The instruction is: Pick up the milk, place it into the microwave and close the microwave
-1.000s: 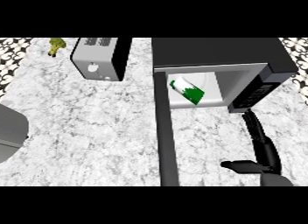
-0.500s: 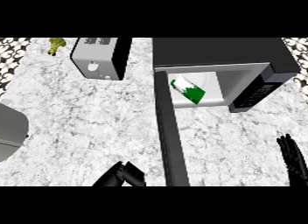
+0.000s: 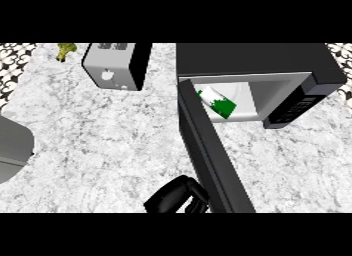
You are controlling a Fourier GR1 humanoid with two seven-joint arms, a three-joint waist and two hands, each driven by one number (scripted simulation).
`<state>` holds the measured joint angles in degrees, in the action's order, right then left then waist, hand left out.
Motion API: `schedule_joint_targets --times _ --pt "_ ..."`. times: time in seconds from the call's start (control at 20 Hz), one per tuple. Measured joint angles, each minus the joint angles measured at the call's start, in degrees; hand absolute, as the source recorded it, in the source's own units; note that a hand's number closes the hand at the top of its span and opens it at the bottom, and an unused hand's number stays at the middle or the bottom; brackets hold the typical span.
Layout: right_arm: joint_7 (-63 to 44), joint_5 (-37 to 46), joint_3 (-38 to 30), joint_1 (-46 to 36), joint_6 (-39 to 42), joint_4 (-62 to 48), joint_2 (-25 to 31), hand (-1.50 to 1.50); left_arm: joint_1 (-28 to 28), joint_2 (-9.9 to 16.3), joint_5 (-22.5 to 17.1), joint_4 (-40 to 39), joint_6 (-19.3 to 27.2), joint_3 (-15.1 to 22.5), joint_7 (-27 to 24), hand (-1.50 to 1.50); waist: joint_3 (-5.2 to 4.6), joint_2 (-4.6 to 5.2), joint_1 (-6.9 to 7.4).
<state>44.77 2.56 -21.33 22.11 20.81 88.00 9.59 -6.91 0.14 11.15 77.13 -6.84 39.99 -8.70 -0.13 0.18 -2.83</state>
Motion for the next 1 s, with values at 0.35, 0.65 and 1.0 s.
schedule_joint_targets --times 0.35,0.65,1.0 --pt "-2.1 -6.35 -0.15 1.93 2.96 5.13 2.63 -1.5 -9.92 0.13 -10.62 -10.1 11.31 11.52 -2.31 1.5 -0.06 0.26 -1.72" --pt "-3.61 -9.8 -0.17 1.38 3.47 10.19 5.29 -1.5 -14.24 0.2 -15.94 -13.35 22.93 17.37 -1.5 1.5 -0.15 0.49 -3.68" --pt "-6.97 -14.05 1.15 0.55 5.49 15.2 8.33 -1.5 -18.24 0.28 -22.23 -13.59 32.02 18.97 -3.09 1.5 -0.33 1.06 -6.17"
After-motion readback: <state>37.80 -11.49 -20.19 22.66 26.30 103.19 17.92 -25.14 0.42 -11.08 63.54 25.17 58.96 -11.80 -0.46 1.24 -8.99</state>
